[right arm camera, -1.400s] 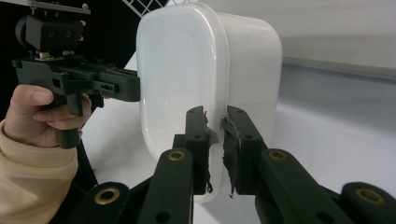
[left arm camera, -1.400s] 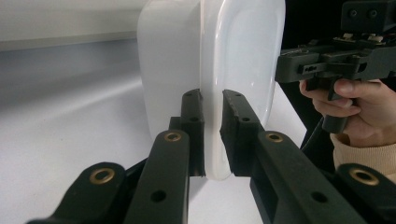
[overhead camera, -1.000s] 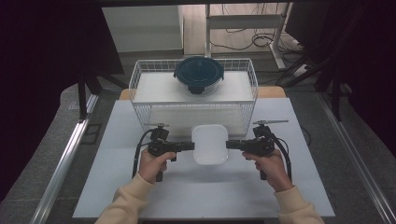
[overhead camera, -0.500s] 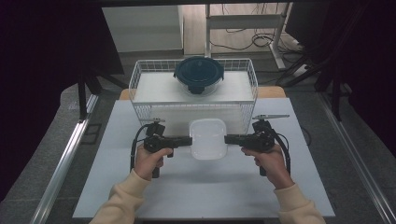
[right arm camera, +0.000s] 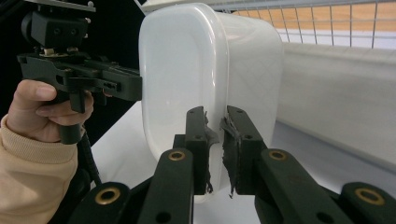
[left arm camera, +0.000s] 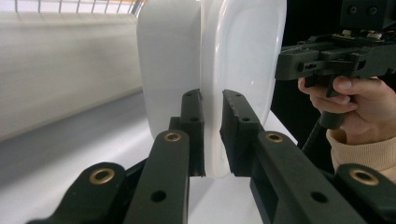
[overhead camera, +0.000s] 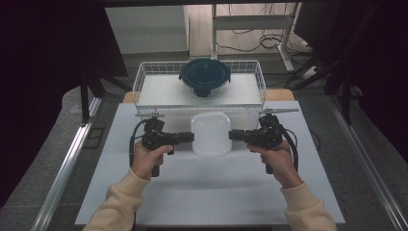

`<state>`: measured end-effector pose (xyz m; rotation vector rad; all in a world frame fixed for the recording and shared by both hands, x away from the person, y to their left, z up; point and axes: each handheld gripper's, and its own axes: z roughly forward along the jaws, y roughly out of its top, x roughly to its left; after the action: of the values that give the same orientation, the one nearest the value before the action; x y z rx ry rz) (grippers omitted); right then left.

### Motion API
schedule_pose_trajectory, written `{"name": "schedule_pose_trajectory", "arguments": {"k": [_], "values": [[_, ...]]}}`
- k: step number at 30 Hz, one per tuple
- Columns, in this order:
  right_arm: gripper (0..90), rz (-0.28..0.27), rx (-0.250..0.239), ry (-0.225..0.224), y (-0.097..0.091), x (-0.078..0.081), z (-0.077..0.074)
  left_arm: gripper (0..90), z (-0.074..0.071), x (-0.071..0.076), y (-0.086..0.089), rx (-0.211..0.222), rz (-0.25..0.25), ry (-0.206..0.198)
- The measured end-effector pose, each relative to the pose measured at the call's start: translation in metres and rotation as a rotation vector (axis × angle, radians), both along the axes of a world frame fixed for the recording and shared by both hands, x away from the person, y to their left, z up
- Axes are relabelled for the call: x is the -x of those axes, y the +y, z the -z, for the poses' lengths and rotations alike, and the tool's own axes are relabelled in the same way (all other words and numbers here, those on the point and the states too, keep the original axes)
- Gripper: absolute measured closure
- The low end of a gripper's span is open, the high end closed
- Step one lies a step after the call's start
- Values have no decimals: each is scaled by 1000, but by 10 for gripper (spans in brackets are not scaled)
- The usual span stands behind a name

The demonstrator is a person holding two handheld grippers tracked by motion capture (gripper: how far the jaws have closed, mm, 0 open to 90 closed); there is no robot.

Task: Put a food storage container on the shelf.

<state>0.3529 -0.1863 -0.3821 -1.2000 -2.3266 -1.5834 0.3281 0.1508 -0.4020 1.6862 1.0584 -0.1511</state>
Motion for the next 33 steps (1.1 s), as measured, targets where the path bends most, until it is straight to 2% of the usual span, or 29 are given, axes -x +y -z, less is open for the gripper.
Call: {"name": "schedule_pose_trajectory", "arguments": {"k": [16, 33], "values": [[795, -8, 6, -36, 10, -4, -22, 798, -20, -2, 9, 7, -13, -34], [794, -8, 13, -77, 19, -8, -45, 797, -44, -6, 15, -11, -19, -68]]}}
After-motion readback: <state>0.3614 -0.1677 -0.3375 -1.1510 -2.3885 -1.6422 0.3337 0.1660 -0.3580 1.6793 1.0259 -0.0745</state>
